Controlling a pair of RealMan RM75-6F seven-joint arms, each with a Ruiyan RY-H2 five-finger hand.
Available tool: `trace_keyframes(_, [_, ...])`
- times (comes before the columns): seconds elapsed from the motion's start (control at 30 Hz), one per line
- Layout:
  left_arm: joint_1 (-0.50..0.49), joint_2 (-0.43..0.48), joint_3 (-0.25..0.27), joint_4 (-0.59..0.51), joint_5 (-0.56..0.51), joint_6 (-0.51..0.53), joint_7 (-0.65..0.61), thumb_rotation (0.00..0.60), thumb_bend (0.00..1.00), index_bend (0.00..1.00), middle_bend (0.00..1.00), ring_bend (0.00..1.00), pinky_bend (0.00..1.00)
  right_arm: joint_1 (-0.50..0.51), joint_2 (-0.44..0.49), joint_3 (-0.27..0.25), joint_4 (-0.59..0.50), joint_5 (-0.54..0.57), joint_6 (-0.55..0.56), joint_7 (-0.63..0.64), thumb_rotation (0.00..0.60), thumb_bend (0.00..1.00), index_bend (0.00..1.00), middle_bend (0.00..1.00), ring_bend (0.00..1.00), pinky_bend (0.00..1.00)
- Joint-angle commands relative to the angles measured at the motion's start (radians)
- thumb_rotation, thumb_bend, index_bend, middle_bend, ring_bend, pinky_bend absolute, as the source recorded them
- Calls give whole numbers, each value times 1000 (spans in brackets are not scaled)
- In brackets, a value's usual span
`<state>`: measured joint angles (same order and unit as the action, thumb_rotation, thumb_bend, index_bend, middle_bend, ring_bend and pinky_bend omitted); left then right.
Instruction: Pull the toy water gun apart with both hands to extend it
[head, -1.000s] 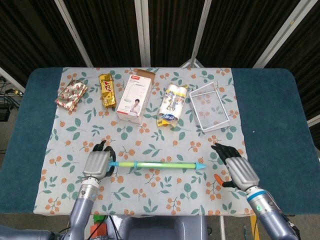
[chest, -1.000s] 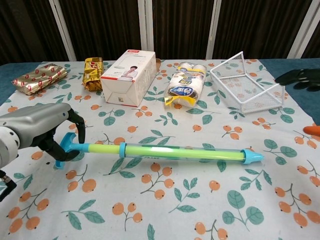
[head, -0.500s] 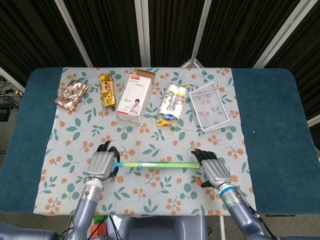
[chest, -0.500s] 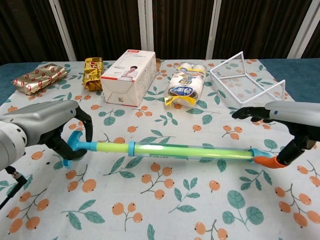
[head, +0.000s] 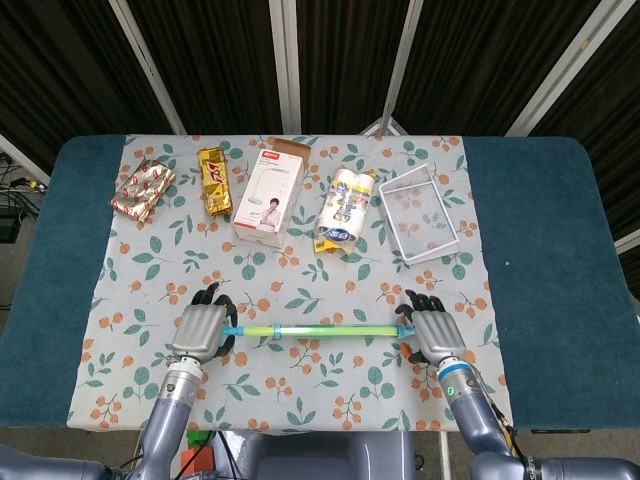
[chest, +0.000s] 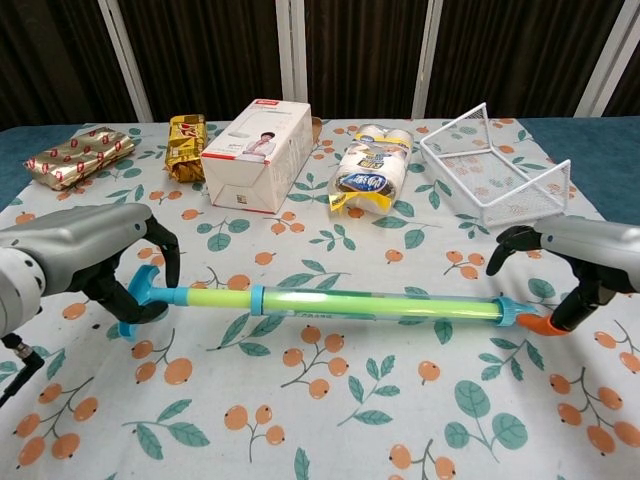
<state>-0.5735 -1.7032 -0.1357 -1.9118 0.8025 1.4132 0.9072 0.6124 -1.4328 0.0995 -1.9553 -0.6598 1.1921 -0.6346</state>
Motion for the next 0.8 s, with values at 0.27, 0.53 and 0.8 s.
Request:
trace_keyframes(0.27, [-6, 1, -4, 0, -5, 3, -7, 600, 521, 589, 268, 62, 133, 4, -34, -10, 37, 14, -15, 20, 600, 418, 304, 0, 0, 0])
trace_keyframes(0.53, [-7, 12, -2, -6, -10, 6, -10, 600, 521, 589, 268, 62, 133, 12, -70, -13, 74, 25, -16, 20, 600, 418, 310, 0, 0, 0])
trace_keyframes(0.8, [-10, 12, 3, -5, -12, 3, -17, 600, 520, 588, 267, 62, 132, 11, -92, -7, 111, 27, -12, 33, 600, 417, 380, 36, 0, 0])
